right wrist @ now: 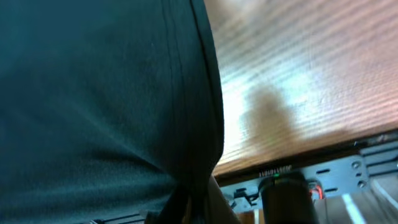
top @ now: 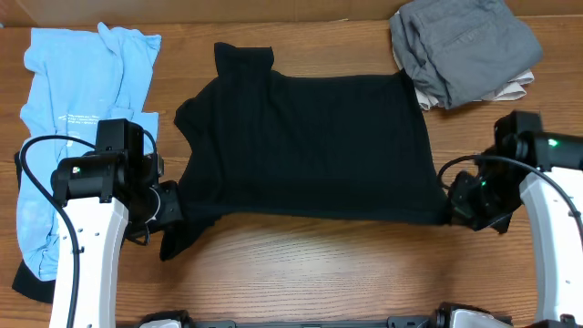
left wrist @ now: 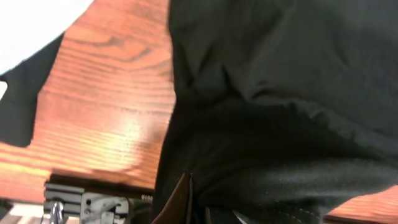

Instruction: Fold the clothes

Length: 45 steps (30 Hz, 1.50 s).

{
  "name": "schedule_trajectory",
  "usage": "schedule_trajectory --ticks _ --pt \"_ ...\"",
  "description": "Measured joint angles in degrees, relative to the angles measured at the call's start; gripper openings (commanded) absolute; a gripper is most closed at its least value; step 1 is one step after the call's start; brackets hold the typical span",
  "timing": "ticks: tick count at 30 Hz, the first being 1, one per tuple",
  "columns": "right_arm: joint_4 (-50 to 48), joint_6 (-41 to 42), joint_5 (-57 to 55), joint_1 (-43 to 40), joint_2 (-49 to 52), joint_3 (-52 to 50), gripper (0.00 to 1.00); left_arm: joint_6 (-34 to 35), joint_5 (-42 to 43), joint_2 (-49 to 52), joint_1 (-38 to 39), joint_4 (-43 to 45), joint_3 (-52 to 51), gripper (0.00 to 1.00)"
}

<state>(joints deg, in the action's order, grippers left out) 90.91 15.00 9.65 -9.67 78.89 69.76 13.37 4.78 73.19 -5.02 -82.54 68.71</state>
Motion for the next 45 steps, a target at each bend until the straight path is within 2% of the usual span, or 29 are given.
schedule_trajectory --ticks 8,16,21,25,29,38,45 --pt "1.1 4.2 0.6 0.0 -1.2 -1.8 0.04 3.3 0.0 -1.1 3.2 -4.4 -0.1 0.04" --pt "3.3 9.2 0.9 0.0 -10.1 -1.9 0.04 9.3 -0.1 -9.7 5.5 -5.6 -4.0 0.04" --pt "3.7 10.9 0.5 0.0 -12.0 -1.9 0.04 12.0 -0.7 -12.1 5.5 -4.3 -4.6 0.04" --pt "1.4 11.4 0.4 0.0 -11.6 -2.1 0.04 12.7 -0.8 -11.6 5.5 0.0 -4.6 0.04" --pt "-2.4 11.6 0.4 0.0 -10.4 -3.3 0.04 12.9 -2.1 -8.5 5.5 4.1 -4.6 0.04" --pt "-12.2 11.7 0.4 0.0 -2.7 -10.0 0.04 12.8 -4.0 5.8 5.8 9.4 -4.7 0.04" --pt "-23.7 9.9 0.7 0.2 3.9 -10.5 0.04 12.0 -4.2 13.5 5.8 18.6 -4.9 0.04"
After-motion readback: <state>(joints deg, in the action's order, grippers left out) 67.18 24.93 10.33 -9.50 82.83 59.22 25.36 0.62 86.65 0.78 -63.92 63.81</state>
